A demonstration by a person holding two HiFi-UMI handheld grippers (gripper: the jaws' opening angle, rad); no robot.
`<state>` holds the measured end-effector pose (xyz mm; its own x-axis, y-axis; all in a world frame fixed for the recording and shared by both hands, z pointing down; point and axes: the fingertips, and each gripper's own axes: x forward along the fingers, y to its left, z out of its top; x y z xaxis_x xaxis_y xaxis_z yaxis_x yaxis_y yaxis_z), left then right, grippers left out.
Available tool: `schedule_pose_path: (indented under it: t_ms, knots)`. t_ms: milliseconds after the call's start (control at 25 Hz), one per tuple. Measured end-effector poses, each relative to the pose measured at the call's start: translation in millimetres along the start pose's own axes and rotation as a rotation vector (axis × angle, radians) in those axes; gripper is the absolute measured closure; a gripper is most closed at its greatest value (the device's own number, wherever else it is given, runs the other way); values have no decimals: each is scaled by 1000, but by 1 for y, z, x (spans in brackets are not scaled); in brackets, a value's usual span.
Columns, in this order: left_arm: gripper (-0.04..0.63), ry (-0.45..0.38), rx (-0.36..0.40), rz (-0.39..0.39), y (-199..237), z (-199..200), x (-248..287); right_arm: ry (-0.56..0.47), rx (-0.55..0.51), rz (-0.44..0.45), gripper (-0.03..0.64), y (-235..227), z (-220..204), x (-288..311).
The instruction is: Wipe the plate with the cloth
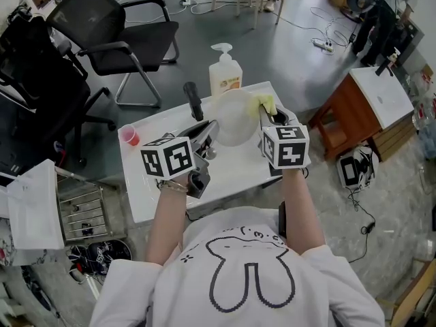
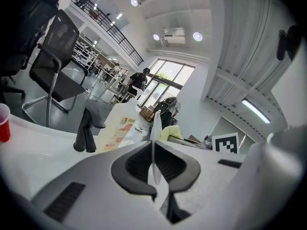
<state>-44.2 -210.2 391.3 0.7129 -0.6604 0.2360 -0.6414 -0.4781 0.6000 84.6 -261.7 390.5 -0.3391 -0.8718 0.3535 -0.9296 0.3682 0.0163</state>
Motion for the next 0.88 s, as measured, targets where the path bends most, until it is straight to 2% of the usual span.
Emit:
schedule_pose_path:
  t_ms: [120,240,440,640,880]
  knots:
    - [577,0,-3,19,5,-2,0,-21,13,5,569,1,5,-6]
    - [577,-3,-8,32,8,-2,0,-58,20,54,569,12,14,-14]
    - [577,-9,-4,49,12,1,1,-80,51,217,569,56,19,-19]
    - [577,-19,0,53,9,6,0,-42,50,356,569,100,10,-19]
    - [577,-32,-13,44,8,9,-2,-3,-4,376,569,114,2,-12]
